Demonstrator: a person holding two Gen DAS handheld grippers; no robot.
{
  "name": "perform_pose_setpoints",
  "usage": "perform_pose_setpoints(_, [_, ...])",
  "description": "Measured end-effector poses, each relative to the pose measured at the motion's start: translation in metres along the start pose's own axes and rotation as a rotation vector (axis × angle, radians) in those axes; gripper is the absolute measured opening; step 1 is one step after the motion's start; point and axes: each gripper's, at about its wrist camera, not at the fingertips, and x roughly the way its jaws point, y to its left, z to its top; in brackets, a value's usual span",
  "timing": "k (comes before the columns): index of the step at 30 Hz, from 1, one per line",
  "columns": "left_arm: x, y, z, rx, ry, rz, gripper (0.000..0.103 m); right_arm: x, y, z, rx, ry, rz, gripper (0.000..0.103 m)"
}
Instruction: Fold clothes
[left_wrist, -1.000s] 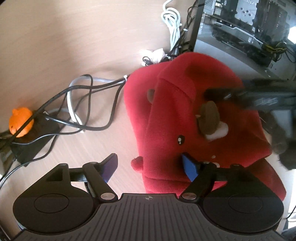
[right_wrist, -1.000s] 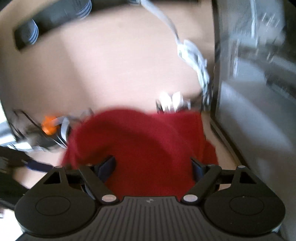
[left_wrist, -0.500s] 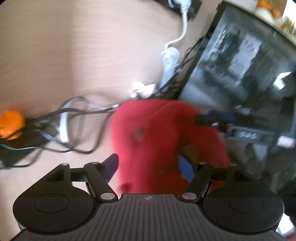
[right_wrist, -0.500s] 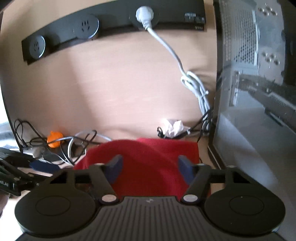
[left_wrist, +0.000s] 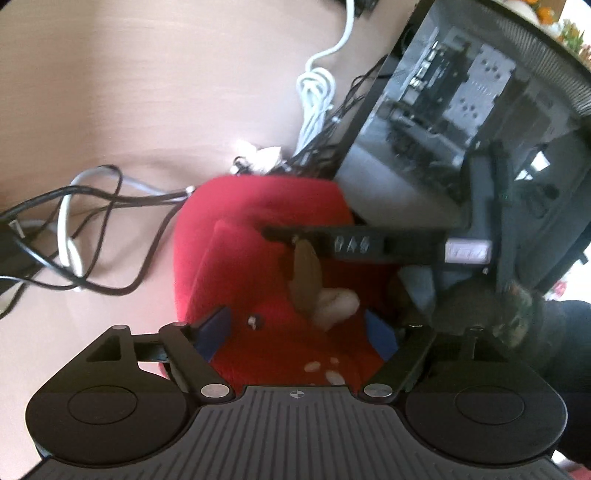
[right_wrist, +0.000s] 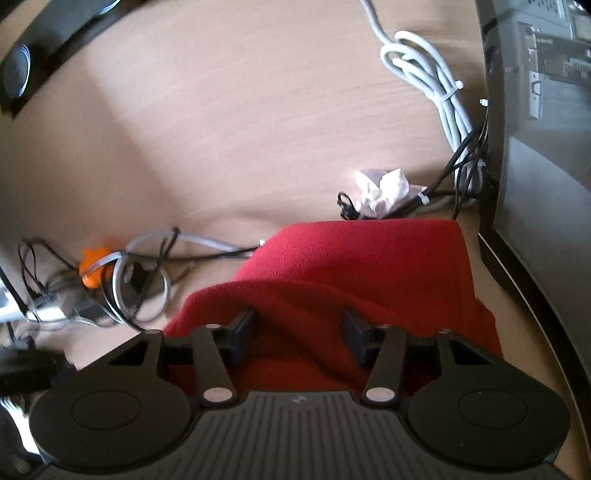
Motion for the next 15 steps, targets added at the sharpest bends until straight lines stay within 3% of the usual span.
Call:
perform_pose_setpoints(3, [0.000,-0.001,-0.001,0.005,0.012,0.000,0.087,-0.016,0.000,-0.001,0.021,-0.013,0.005,0.052])
perform_pose_setpoints(7, [0.000,-0.005,-0.002,0.015,0.013,-0.002,0.089,-0.058,-0.005,-0.018,0.029,-0.074,-0.071,0.056])
perform_pose_setpoints(13, [-0.009,-0.013,-0.002,0.039,0.022,0.018,0.093,-0.074,-0.005,-0.046,0.018,-0.111,-0.140,0.057])
perform_pose_setpoints(15, [-0.020,-0.016,-0.005,0.044,0.032,0.044,0.093,-0.081,0.000,-0.047,0.026,-0.127,-0.149,0.063])
